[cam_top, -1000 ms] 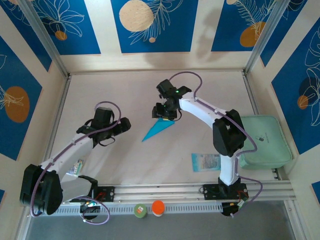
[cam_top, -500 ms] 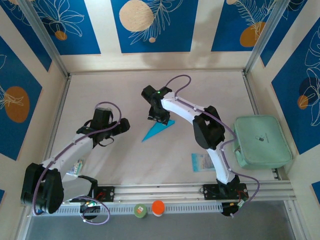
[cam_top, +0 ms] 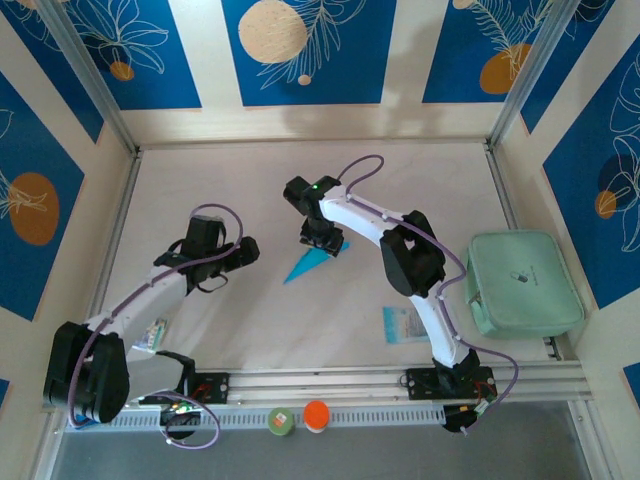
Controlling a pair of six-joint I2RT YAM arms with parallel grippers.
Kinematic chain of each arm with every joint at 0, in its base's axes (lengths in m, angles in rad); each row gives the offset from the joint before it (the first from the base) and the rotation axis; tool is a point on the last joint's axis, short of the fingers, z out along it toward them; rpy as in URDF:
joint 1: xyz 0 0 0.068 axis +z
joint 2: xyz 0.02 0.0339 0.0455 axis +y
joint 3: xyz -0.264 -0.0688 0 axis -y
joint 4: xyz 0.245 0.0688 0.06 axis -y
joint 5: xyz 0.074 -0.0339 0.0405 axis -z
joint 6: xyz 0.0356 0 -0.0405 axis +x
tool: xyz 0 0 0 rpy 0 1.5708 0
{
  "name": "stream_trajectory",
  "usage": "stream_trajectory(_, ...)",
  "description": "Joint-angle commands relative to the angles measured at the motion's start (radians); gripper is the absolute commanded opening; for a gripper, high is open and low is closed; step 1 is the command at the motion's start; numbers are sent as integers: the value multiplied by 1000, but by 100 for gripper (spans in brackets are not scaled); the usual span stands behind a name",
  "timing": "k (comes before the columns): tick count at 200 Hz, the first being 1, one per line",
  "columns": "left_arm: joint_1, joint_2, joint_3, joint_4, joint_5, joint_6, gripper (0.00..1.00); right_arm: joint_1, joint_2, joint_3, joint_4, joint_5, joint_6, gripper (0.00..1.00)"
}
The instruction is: Fold a paper plane with a square sheet of paper (pick it up from the middle)
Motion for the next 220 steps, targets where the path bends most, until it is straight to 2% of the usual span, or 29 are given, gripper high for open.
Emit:
stream_trajectory(1,14,10,3,11,20,6,99,9,-24,-25,-28,-20,30,48)
stream_trajectory(70,15,16,11,11,21,7,99,11,-76,-86,-6,-67,42,38)
stream_trajectory(90,17,15,8,9,22,3,99,9,-85,-100,2,-73,43,29)
stream_trajectory(108,17,10,8,7,27,0,99,7,-97,-109,7,-67,36,14)
stream_trajectory(126,18,1,9,7,34,-5,99,5,-124,-131,36,-56,6,4)
stream_trajectory(136,20,-1,10,6,44,-8,99,5,-146,-146,70,-59,-40,0)
stream_trajectory(151,24,-6,10,10,65,-16,99,2,-174,-167,126,-75,-150,0)
stream_trajectory(173,27,-6,6,26,111,-30,99,-9,-232,-248,273,-157,-327,0)
stream_trajectory(185,27,-4,3,42,144,-40,99,-21,-282,-340,405,-249,-389,0)
stream_trajectory(220,27,1,-38,128,248,-91,100,-76,-375,-597,804,-576,-425,0)
